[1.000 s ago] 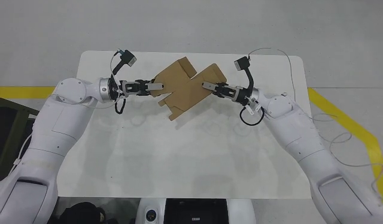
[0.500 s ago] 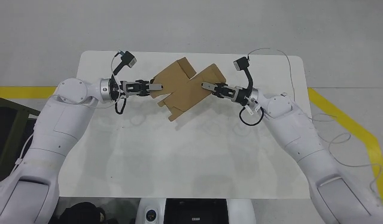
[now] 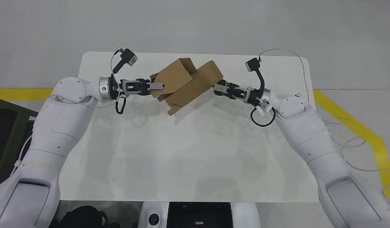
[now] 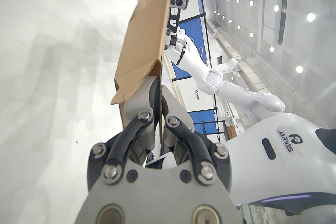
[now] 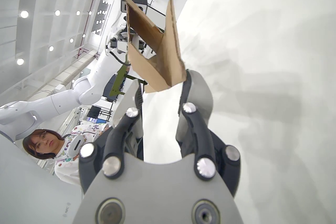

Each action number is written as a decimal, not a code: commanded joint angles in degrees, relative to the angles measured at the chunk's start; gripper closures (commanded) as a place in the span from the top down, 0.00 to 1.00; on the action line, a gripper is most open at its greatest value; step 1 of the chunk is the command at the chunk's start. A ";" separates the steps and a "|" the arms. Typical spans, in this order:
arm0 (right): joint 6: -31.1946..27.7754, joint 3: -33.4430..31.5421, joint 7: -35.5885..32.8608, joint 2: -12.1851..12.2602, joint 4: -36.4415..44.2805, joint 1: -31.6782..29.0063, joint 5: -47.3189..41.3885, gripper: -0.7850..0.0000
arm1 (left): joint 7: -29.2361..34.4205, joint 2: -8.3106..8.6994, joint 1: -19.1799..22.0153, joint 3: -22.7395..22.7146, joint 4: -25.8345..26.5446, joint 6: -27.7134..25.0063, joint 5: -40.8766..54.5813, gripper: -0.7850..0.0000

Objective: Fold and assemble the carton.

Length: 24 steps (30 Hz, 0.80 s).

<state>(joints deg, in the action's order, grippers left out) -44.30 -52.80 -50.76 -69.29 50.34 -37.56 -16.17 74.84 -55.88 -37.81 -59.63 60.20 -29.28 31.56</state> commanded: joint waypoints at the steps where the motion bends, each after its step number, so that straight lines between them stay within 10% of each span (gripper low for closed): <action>1: -0.47 -1.42 -1.54 0.70 0.24 -0.06 0.68 1.00 | 0.45 0.15 0.16 -0.17 0.87 0.29 -0.65 0.00; 13: 2.18 -2.97 -11.41 3.42 13.14 -2.55 -8.39 1.00 | 2.99 1.88 -1.40 1.56 7.78 2.81 -4.35 0.00; 17: 3.16 -0.79 -12.40 3.89 15.64 -2.15 -10.57 0.66 | 3.19 2.51 -1.75 2.77 9.68 3.01 -4.34 0.00; 24: 3.76 4.45 -12.99 4.06 16.47 -0.44 -13.11 0.57 | 3.08 3.67 -1.89 4.53 11.71 2.90 -2.76 0.00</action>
<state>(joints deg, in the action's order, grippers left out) -40.56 -49.22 -63.74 -65.21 66.78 -38.27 -28.96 77.88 -52.38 -39.66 -55.38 71.62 -26.42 28.27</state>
